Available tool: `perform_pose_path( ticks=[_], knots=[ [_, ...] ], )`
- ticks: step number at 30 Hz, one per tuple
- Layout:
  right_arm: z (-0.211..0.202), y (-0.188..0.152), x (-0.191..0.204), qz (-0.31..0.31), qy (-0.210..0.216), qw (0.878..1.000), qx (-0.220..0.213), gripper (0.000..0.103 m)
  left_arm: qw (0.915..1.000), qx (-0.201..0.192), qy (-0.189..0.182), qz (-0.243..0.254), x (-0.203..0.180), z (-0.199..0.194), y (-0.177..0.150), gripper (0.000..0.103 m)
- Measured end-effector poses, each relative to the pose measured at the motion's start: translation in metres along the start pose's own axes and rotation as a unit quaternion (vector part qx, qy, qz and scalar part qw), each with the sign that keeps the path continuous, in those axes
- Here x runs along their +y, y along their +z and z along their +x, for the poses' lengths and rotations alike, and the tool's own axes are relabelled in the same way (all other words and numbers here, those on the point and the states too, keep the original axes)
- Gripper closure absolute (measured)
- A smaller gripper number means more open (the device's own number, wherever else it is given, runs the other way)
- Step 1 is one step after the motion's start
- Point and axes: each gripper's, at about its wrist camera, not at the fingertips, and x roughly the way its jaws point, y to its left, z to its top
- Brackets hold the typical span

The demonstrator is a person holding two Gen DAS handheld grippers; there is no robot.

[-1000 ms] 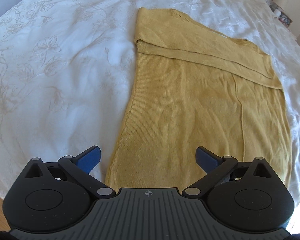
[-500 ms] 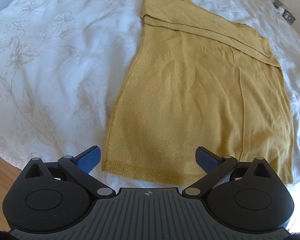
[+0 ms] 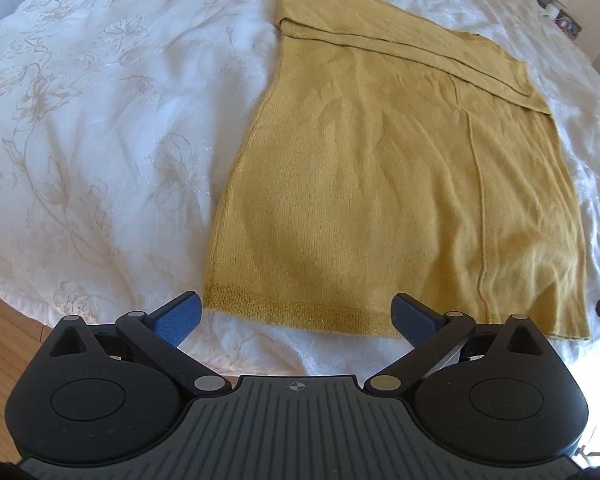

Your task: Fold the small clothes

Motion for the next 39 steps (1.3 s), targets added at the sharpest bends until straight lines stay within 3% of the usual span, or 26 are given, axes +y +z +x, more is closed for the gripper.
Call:
perform_pose_path(
  ticks=[11, 21, 39],
  knots=[
    [0.000, -0.002, 0.002, -0.005, 0.001, 1.000, -0.001, 0.000, 0.9999, -0.004, 0.005, 0.011, 0.012, 0.004, 0.001, 0.000],
    [0.006, -0.004, 0.001, 0.006, 0.007, 1.000, 0.002, 0.000, 0.9984, 0.007, -0.003, 0.057, 0.013, 0.027, 0.013, 0.000],
    [0.030, -0.006, -0.006, 0.061, 0.030, 0.998, -0.001, 0.000, 0.9964, 0.039, -0.051, 0.056, 0.028, 0.059, 0.016, 0.000]
  ],
)
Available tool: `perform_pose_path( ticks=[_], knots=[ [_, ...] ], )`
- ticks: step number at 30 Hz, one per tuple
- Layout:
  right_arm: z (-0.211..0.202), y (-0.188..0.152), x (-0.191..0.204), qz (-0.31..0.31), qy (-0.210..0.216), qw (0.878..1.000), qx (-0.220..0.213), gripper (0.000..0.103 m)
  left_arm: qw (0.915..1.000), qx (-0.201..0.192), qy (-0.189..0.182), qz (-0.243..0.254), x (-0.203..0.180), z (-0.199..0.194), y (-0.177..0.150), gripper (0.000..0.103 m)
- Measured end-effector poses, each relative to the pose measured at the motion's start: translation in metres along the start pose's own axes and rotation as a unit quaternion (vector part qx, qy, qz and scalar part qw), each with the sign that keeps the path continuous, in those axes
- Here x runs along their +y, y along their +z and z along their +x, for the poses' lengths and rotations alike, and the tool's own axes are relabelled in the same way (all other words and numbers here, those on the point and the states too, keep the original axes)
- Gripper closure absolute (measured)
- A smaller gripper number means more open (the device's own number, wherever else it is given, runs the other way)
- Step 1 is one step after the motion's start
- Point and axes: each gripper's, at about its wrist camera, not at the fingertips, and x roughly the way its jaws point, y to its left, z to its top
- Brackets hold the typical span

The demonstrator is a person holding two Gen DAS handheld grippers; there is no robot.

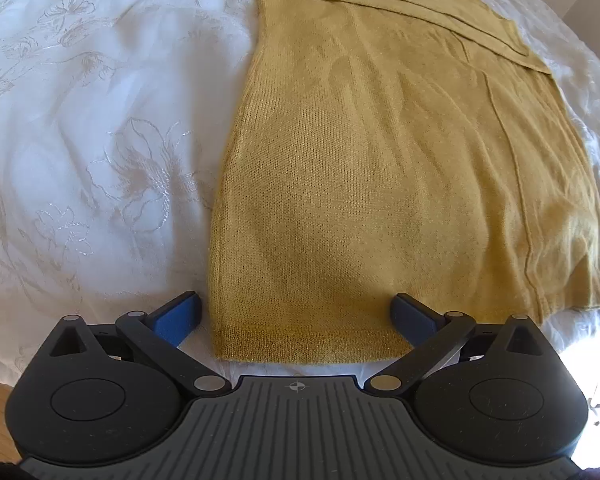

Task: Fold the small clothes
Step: 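Lower both grippers to the ribbed hem of the yellow sweater, then close both grippers on the ribbed hem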

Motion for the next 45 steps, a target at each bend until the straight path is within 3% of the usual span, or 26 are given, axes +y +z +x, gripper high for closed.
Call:
perform_pose_path(
  ticks=[10, 22, 23, 28, 35, 38, 40, 41, 43, 45],
  knots=[
    [0.002, 0.000, -0.012, 0.021, 0.018, 1.000, 0.005, 0.000, 0.9997, 0.009, -0.015, -0.016, 0.008, 0.002, 0.005, 0.001],
    [0.006, 0.003, -0.021, 0.050, 0.039, 0.998, 0.006, 0.000, 0.9996, 0.021, 0.018, -0.002, -0.005, 0.008, 0.011, 0.002],
    [0.006, 0.003, -0.021, 0.051, 0.039, 0.998, 0.006, 0.000, 0.9997, 0.017, 0.018, -0.001, -0.005, 0.007, 0.011, 0.004],
    [0.004, 0.004, -0.022, 0.037, 0.038, 0.998, 0.019, 0.001, 0.9999, 0.001, 0.016, 0.002, -0.008, 0.001, 0.012, 0.032],
    [0.007, 0.007, -0.014, 0.019, 0.027, 0.999, 0.037, 0.001, 0.9999, -0.008, 0.008, 0.007, -0.009, -0.004, 0.013, 0.054],
    [0.006, 0.009, -0.013, 0.021, 0.014, 0.999, 0.039, 0.021, 0.9999, -0.011, 0.005, 0.004, -0.010, -0.006, 0.013, 0.059],
    [0.004, 0.008, -0.018, 0.029, 0.015, 0.999, 0.038, 0.049, 0.9999, -0.012, 0.004, 0.000, -0.010, -0.007, 0.013, 0.060],
    [0.003, 0.007, -0.021, 0.032, 0.015, 0.998, 0.043, 0.056, 0.9999, -0.013, 0.003, -0.001, -0.010, -0.008, 0.012, 0.061],
    [0.003, 0.005, -0.025, 0.030, 0.023, 0.998, 0.052, 0.088, 0.9998, -0.017, -0.001, -0.004, -0.008, -0.011, 0.010, 0.076],
    [-0.002, 0.002, -0.025, 0.028, 0.034, 0.998, 0.052, 0.089, 0.9997, -0.021, -0.013, -0.006, -0.007, -0.014, 0.011, 0.089]
  ],
)
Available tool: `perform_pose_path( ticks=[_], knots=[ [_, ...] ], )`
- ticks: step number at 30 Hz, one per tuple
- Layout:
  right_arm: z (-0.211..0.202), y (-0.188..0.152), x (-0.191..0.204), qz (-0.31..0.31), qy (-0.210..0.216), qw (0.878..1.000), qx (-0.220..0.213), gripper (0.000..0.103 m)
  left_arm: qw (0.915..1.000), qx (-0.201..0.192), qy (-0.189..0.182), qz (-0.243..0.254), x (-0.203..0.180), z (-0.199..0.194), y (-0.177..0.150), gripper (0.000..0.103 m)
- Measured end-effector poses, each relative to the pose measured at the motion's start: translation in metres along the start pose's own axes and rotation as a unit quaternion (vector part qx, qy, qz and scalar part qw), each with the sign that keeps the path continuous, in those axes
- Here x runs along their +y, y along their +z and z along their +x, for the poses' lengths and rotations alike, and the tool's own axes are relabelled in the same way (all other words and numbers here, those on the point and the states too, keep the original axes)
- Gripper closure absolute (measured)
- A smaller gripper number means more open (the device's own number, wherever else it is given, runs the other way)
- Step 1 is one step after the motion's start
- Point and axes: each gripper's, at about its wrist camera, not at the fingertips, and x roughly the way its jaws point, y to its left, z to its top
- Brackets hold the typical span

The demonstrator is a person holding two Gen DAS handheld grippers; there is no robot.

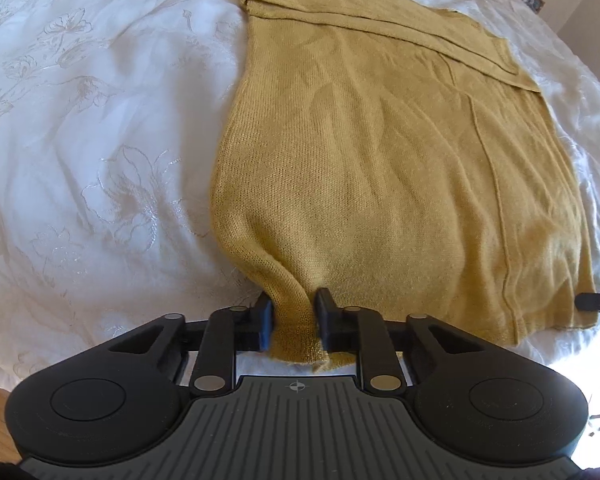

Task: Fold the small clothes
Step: 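Close both grippers on the ribbed hem, then lift the hem with both grippers and carry it over the body toward the collar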

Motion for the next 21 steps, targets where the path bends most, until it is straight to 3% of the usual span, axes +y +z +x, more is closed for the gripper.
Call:
perform_pose_path(
  ticks=[3, 10, 16, 21],
  knots=[
    [-0.015, -0.004, 0.005, -0.002, 0.014, 1.000, -0.017, 0.089, 0.9999, -0.013, -0.010, -0.005, 0.000, -0.011, 0.002, 0.094],
    [-0.057, 0.005, 0.022, 0.004, 0.061, 0.995, -0.073, 0.090, 0.9965, -0.066, -0.033, -0.038, 0.003, -0.056, 0.027, 0.095],
    [-0.070, 0.039, 0.040, 0.007, 0.091, 0.989, -0.114, 0.090, 0.9898, -0.123, -0.047, -0.054, 0.001, -0.081, 0.073, 0.095],
    [-0.075, 0.088, 0.058, -0.004, 0.110, 0.983, -0.148, 0.090, 0.9826, -0.163, -0.060, -0.067, 0.004, -0.086, 0.123, 0.095]
  ],
)
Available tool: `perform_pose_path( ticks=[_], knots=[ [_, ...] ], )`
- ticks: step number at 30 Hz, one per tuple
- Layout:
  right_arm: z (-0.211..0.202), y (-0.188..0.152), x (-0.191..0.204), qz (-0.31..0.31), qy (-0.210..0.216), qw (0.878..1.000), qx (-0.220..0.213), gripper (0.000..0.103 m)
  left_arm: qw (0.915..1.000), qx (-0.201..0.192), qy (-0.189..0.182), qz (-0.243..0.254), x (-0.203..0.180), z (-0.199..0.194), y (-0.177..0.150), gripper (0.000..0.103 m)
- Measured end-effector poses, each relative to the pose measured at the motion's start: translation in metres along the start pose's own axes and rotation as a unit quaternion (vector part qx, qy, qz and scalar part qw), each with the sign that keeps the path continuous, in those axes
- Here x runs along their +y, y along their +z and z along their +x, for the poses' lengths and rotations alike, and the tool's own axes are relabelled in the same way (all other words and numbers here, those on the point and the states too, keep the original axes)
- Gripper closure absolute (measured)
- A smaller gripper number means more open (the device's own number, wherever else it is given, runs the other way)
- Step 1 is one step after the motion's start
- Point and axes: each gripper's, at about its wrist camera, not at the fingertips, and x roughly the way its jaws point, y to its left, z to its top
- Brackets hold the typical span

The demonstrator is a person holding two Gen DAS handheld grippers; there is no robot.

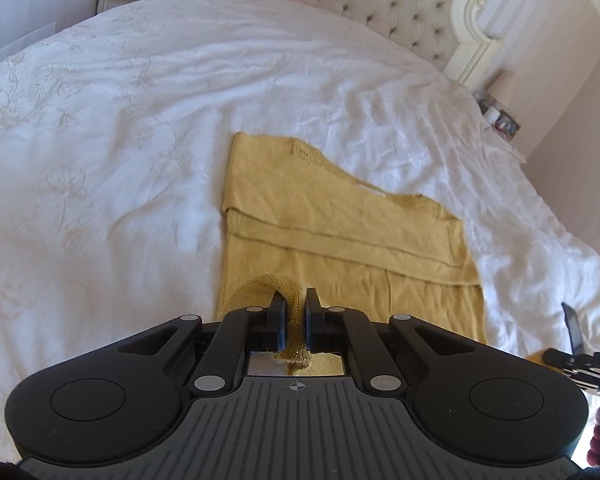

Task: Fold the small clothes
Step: 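Lift the hem with both grippers and carry it over the body toward the collar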

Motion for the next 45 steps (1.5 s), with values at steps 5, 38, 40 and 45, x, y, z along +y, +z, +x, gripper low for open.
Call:
perform_pose_path(
  ticks=[5, 38, 40, 45],
  knots=[
    [0.032, 0.058, 0.015, 0.000, 0.011, 0.999, -0.041, 0.090, 0.9995, -0.029, -0.007, -0.008, 0.003, 0.026, 0.048, 0.095],
    [0.194, 0.191, -0.041, 0.093, -0.170, 0.980, -0.037, 0.072, 0.9984, 0.042, 0.035, -0.013, 0.046, 0.210, 0.163, 0.070],
    [0.194, 0.193, -0.043, 0.094, -0.170, 0.980, -0.047, 0.049, 0.9987, 0.035, 0.035, -0.014, 0.049, 0.212, 0.171, 0.068],
    [0.184, 0.197, -0.038, 0.078, -0.171, 0.979, -0.081, 0.042, 0.9986, 0.020, 0.046, 0.017, 0.043, 0.206, 0.182, 0.066]
  ],
)
